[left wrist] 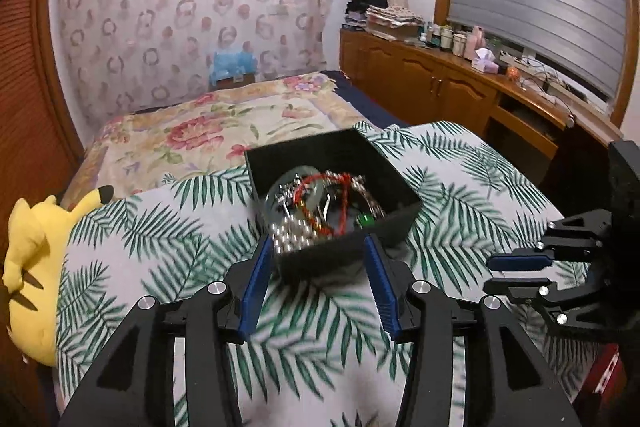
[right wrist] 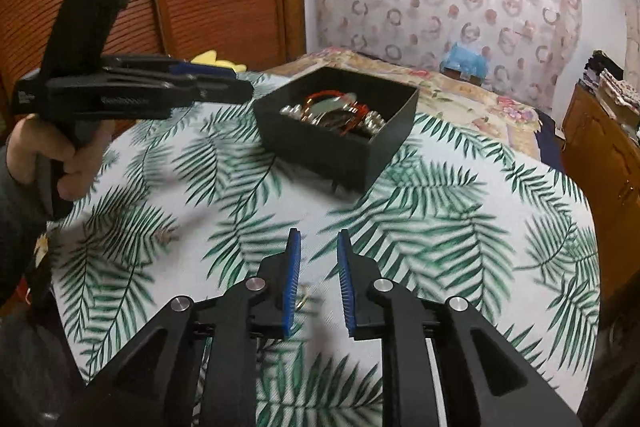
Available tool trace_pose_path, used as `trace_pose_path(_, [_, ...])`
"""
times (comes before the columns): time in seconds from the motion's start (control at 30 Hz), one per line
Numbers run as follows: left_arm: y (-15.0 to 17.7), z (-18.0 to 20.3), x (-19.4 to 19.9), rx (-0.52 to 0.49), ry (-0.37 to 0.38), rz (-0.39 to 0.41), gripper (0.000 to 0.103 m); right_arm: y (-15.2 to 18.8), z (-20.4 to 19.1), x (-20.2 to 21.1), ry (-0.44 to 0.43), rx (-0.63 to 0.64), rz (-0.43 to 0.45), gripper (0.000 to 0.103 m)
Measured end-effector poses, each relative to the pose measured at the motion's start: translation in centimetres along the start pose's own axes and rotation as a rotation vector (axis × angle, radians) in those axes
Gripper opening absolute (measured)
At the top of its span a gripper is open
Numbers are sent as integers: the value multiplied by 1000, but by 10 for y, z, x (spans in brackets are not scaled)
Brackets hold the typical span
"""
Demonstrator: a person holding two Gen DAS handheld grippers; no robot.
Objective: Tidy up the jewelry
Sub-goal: 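Grasp the small brooch with the left tool while the right tool grasps the gold ring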
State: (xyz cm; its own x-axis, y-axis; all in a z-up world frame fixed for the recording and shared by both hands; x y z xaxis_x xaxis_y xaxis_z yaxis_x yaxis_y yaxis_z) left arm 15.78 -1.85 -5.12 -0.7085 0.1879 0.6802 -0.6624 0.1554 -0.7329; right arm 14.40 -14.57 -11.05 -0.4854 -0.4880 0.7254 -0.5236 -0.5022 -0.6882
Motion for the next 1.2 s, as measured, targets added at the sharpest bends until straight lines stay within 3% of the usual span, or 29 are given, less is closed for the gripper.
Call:
trace_pose_path(0.27, [40, 8, 14, 20, 43, -35, 44, 25, -22, -4, -26, 35, -50, 45])
trace_pose_path(0.57, [80, 15, 11, 27, 54, -97, 44, 27, -25, -13, -1, 65, -97, 45])
trace_pose_path(0.67, [86, 17, 12, 20, 51, -106, 44, 29, -24, -18, 18, 73, -112, 41])
trace_pose_path(0.73, [90, 18, 13, 19, 52, -110, 44, 30, -23, -22, 29, 71, -126, 30])
trace_pose_path(0.8, [93, 18, 14, 19, 53, -116, 44, 30, -22, -22, 33, 69, -128, 27])
trace_pose_path(0.83, [95, 19, 15, 18, 54, -119, 44, 30, -22, -22, 31, 68, -129, 20])
trace_pose_path(1.2, [111, 28, 17, -13, 58, -151, 44, 27, -23, -15, 18, 69, -106, 20])
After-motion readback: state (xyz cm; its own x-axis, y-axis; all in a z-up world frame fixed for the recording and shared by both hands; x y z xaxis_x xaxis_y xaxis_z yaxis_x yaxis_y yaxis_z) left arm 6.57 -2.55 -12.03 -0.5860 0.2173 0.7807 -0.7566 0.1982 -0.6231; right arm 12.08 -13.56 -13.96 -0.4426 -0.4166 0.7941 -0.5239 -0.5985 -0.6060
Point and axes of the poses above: each gripper's, at about its wrist camera, not at the fingertips, and x roughly against the way its jaws point, z to its right, y to its underside, the point moved 5 cm from there along -x, roughly the way its jaws point, and after that the axes turned 3 degrees about -z, right-handed, at the moved point
